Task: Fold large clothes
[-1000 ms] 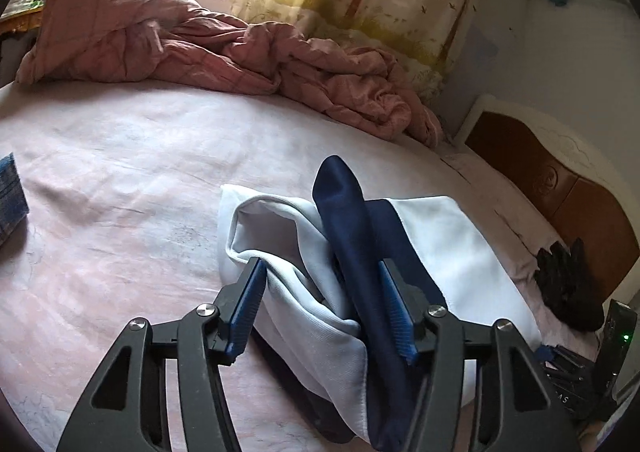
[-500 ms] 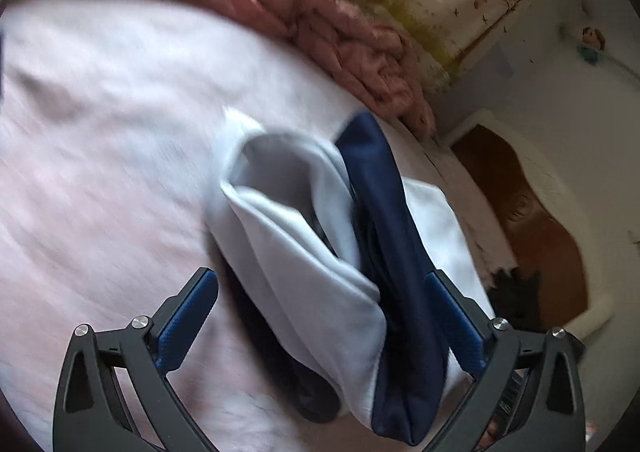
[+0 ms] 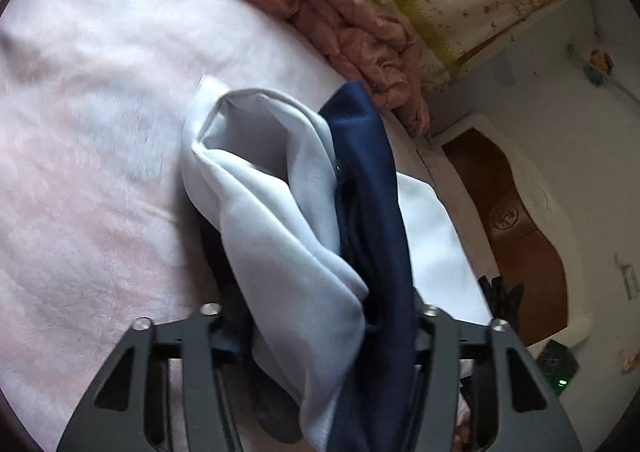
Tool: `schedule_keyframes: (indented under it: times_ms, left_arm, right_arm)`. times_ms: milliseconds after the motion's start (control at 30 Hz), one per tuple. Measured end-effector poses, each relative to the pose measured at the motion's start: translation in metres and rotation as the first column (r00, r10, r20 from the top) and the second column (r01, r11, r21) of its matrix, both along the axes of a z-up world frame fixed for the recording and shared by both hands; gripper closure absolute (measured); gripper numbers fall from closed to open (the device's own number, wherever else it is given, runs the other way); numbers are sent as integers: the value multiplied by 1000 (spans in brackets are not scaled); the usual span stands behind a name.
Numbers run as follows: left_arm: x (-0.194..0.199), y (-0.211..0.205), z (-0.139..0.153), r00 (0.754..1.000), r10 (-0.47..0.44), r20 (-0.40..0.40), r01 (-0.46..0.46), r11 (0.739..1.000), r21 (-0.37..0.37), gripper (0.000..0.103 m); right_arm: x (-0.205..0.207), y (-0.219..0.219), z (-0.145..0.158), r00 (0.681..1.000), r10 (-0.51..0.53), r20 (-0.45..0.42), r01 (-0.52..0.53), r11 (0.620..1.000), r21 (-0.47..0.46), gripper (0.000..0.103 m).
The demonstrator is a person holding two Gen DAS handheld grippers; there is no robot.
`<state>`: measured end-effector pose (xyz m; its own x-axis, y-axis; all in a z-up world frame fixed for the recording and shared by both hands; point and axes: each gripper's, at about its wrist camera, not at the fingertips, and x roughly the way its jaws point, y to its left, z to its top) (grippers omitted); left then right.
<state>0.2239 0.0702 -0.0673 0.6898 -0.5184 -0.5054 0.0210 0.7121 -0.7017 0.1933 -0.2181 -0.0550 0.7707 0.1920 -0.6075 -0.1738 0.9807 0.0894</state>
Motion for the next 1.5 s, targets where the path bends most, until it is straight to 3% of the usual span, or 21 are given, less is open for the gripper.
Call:
schedule_keyframes:
  times_ms: [167,267,400,533,667,767,900,933,967,1033,1067,1167,1200,1233,1300,1433,1500]
  left_arm:
    - [-25,-18,50,984,-29,173,11,994,105,60]
    - [-36,-34,82,968,-53,247,26,993,112,60]
    - [-43,-76,128,927,-116,356,72,988,135,61]
    - [-38,-134,169,876,-193,441,141,979,148,61]
    - [-19,-218,207,808,-280,518,242,960,141,61]
    - [-2,-292,227,755,-333,565,314,940,135,61]
    - [17,-403,236,693,-386,609,392,910,131,61]
    - [24,-432,231,687,-406,602,413,901,137,61]
    - [31,-457,221,699,-428,573,436,890,132,61]
    - [52,-500,189,751,-470,463,486,869,94,64]
    - [55,-516,171,763,-492,418,496,862,109,66]
    - [68,-567,101,786,-546,288,479,834,274,65]
    - [69,-572,85,788,-549,278,478,830,286,64]
    - [70,-571,76,785,-554,276,488,828,275,62]
    - [71,-563,72,779,-565,273,517,824,230,56]
    - [56,-571,81,749,-603,274,527,793,305,49]
    - [48,-569,84,752,-596,282,499,794,346,44]
  right_arm:
    - [-33,10,41,985,5,171,6,998,-60,76]
    - [-51,5,71,967,8,254,17,995,-96,77]
    - [-78,-18,119,924,-35,381,81,991,-108,77]
    - [-100,-58,163,855,-99,508,191,972,-133,77]
    - [-113,-119,202,788,-201,582,307,947,-89,77]
    - [-120,-177,230,691,-291,662,447,892,-74,77]
    - [-119,-265,255,582,-416,699,581,814,0,77]
    - [-116,-287,256,560,-448,697,616,788,12,77]
    - [-112,-313,253,542,-487,685,651,758,24,77]
    - [-104,-367,238,535,-581,613,702,710,60,77]
    - [-98,-394,224,541,-631,555,720,690,82,76]
    - [-72,-460,163,596,-724,347,758,650,54,76]
    - [-61,-476,136,601,-753,269,778,628,23,76]
    - [-57,-484,114,585,-775,238,798,603,1,76]
    - [-67,-493,83,573,-786,233,803,595,33,74]
    - [-85,-505,67,561,-799,216,807,586,74,73]
    - [-95,-500,67,542,-813,216,819,568,84,73]
